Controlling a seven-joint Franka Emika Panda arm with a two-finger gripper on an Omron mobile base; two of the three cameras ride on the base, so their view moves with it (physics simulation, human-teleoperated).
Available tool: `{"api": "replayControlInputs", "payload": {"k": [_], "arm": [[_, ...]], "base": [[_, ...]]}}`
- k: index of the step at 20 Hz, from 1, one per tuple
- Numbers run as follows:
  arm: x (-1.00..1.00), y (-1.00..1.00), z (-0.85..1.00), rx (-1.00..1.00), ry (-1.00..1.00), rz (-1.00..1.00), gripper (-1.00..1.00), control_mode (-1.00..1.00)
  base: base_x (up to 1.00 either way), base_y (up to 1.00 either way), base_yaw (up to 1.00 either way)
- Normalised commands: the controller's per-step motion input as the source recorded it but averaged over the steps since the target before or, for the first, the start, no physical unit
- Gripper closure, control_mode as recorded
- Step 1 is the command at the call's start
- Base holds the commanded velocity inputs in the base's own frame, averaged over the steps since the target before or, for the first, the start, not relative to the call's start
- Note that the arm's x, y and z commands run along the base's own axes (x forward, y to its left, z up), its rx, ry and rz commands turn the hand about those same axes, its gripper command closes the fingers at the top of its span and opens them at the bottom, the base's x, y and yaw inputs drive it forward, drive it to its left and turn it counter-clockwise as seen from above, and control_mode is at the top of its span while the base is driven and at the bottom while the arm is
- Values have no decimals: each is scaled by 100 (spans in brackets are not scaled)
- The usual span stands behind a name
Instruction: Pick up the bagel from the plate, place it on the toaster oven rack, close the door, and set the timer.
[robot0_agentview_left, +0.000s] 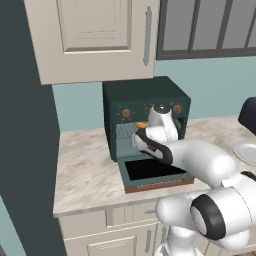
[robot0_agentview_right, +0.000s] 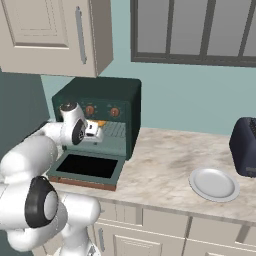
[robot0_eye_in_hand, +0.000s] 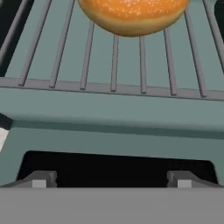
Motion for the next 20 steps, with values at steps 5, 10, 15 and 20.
{"api": "replayControlInputs", "payload": {"k": [5,10,15,20], "arm": [[-100,2,40,0,4,0,-100,-100],[-82,22,84,0,16,3,-100,-100],[-49,50,91,-2,22,9,-100,-100],[-23,66,65,-15,20,9,-100,-100]], "base": [[0,0,0],[0,0,0],[0,0,0],[0,0,0]]}}
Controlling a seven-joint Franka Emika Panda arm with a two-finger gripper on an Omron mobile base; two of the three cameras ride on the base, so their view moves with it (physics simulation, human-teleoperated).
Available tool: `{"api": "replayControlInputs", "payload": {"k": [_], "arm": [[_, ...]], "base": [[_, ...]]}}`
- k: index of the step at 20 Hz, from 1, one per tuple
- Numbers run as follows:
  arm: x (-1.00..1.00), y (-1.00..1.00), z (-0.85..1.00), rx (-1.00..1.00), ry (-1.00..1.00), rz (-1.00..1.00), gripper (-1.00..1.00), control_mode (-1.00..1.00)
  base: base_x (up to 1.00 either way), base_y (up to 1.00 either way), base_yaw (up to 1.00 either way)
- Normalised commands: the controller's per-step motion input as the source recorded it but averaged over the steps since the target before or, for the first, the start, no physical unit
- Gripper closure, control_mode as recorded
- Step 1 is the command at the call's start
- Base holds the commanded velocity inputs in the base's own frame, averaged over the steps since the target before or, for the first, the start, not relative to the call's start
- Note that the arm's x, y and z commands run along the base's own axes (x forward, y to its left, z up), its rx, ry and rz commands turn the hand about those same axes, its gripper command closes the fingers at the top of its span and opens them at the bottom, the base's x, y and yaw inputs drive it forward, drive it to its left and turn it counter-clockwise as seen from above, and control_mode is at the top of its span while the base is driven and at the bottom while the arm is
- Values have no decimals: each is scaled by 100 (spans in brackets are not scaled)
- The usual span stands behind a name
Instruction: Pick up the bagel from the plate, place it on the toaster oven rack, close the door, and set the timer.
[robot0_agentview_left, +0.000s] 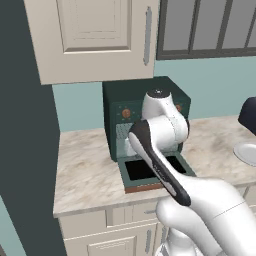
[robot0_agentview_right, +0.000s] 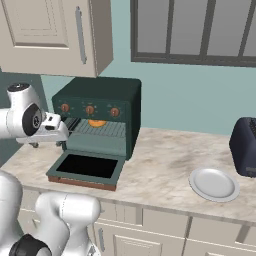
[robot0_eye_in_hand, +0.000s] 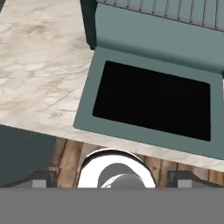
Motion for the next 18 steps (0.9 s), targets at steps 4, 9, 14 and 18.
{"api": "replayControlInputs", "payload": {"k": [4,9,14,18], "arm": [[-9,61,25,-26,14,7,-100,-100],[0,39,-1,-31,10,5,-100,-100],[1,11,-36,-31,3,5,-100,-100],[0,0,-56,-21,0,5,-100,-100]], "base": [[0,0,0],[0,0,0],[0,0,0],[0,0,0]]}}
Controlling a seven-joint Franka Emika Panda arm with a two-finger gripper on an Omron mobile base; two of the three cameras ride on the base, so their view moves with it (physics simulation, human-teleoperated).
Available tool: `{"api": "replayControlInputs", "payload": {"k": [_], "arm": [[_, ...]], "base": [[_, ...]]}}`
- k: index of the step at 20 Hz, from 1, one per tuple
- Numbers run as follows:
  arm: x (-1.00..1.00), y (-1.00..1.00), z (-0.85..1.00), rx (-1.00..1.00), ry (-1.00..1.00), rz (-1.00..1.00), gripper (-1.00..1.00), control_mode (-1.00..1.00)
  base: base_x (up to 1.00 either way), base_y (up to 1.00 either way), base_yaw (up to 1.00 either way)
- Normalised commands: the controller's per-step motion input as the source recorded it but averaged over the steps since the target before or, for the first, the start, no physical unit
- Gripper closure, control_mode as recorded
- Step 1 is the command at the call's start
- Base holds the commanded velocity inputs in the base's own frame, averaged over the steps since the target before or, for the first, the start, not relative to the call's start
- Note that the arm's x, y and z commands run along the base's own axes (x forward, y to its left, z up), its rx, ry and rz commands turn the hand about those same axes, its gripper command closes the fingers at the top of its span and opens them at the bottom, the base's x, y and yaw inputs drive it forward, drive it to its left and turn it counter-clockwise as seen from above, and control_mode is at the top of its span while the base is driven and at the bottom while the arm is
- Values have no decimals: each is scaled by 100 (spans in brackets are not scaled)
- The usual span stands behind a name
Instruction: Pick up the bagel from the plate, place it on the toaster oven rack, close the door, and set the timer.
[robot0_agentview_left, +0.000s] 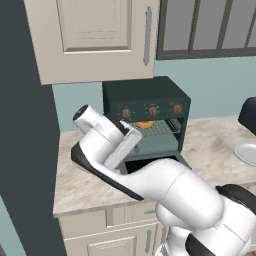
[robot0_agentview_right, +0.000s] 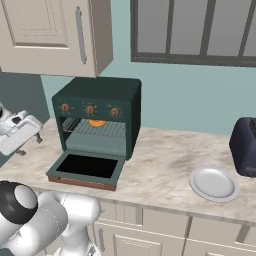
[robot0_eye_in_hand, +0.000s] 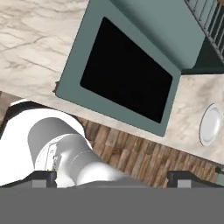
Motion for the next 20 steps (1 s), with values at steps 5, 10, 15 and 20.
{"api": "replayControlInputs", "payload": {"k": [5,10,15,20], "arm": [[0,0,-46,-13,0,3,-100,-100],[-5,0,-42,-9,-7,1,-100,-100],[-1,-8,-32,-3,-13,0,-100,-100],[0,-11,-31,-2,-12,0,-100,-100]], "base": [[0,0,0],[0,0,0],[0,0,0],[0,0,0]]}}
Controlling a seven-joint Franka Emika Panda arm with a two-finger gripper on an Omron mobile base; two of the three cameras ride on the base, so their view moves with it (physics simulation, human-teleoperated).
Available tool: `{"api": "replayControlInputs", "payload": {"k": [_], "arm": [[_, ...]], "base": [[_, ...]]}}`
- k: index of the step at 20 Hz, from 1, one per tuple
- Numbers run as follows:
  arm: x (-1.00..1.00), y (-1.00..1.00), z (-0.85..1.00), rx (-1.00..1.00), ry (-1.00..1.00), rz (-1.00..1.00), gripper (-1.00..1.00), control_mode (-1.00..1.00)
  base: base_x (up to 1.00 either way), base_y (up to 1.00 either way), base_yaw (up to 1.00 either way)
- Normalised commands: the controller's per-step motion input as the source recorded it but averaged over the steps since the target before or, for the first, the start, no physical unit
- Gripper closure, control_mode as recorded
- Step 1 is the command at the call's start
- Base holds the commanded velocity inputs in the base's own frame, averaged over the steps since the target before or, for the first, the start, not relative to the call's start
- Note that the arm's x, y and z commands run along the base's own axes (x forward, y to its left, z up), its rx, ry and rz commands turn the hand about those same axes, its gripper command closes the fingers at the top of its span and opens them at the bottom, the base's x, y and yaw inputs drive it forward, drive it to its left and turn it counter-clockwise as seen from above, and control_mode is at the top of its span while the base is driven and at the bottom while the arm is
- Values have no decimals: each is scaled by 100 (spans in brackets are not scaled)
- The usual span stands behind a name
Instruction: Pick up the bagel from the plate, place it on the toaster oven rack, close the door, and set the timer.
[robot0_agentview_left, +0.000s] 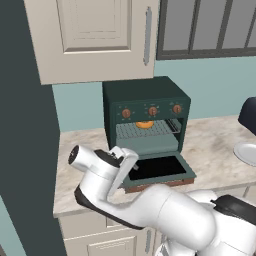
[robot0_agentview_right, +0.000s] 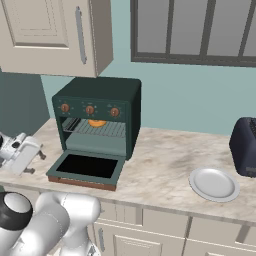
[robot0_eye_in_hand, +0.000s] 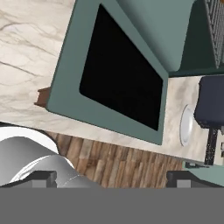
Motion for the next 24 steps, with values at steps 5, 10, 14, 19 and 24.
{"api": "replayControlInputs", "payload": {"k": [5,10,14,19,24], "arm": [[0,-10,-30,-2,-10,0,-100,-100],[1,-4,-22,-2,-6,0,-100,-100],[14,-2,-15,-2,-5,0,-100,-100],[23,0,-15,-1,-3,0,-100,-100],[17,0,-27,0,0,0,-100,-100]], "base": [[0,0,0],[0,0,0],[0,0,0],[0,0,0],[0,0,0]]}}
